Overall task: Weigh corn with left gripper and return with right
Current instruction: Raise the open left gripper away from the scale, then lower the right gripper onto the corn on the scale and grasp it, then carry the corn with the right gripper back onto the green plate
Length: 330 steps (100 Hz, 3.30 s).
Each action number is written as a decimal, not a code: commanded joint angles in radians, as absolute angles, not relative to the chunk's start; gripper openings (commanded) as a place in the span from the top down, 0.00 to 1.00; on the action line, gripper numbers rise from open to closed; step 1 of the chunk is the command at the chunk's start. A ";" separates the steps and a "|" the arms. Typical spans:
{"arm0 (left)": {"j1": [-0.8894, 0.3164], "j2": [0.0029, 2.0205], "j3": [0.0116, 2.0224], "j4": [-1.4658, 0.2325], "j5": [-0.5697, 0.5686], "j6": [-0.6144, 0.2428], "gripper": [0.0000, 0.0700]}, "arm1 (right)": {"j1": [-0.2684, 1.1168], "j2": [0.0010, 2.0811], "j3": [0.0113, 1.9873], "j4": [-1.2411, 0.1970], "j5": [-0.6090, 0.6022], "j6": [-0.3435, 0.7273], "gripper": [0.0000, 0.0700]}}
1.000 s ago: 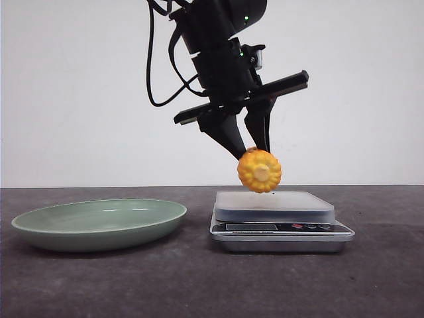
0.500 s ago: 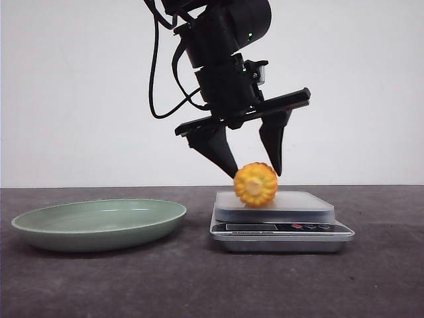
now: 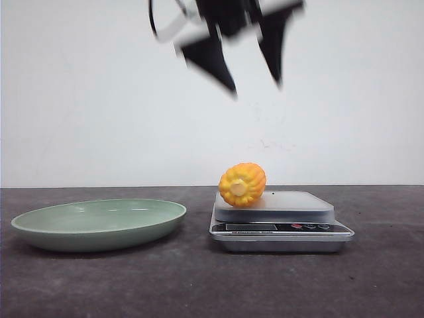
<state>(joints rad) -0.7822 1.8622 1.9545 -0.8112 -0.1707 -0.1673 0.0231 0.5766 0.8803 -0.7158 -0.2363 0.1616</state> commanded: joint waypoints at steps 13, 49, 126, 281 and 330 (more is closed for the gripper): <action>-0.702 1.649 2.011 -0.827 -0.332 -0.045 0.38 | 0.046 0.580 0.899 -0.711 -0.235 0.150 0.23; -0.523 1.191 2.011 -1.106 -0.387 -0.089 0.38 | 0.125 0.603 0.899 -0.705 -0.236 0.149 0.23; -0.450 0.454 1.673 -1.455 -0.461 -0.356 0.38 | 0.303 0.797 0.899 -0.580 -0.241 0.150 0.23; -0.219 0.244 1.254 -1.451 -0.234 -0.299 0.38 | 0.614 1.741 1.225 -0.420 0.031 0.308 1.00; -0.219 0.244 1.254 -1.451 -0.234 -0.299 0.38 | 0.632 1.481 1.287 -0.470 -0.023 0.247 1.00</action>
<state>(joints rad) -0.2184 0.2443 1.2415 -1.4204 -0.2359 -0.3065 0.6132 1.4990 1.2350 -0.4732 0.0006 0.2611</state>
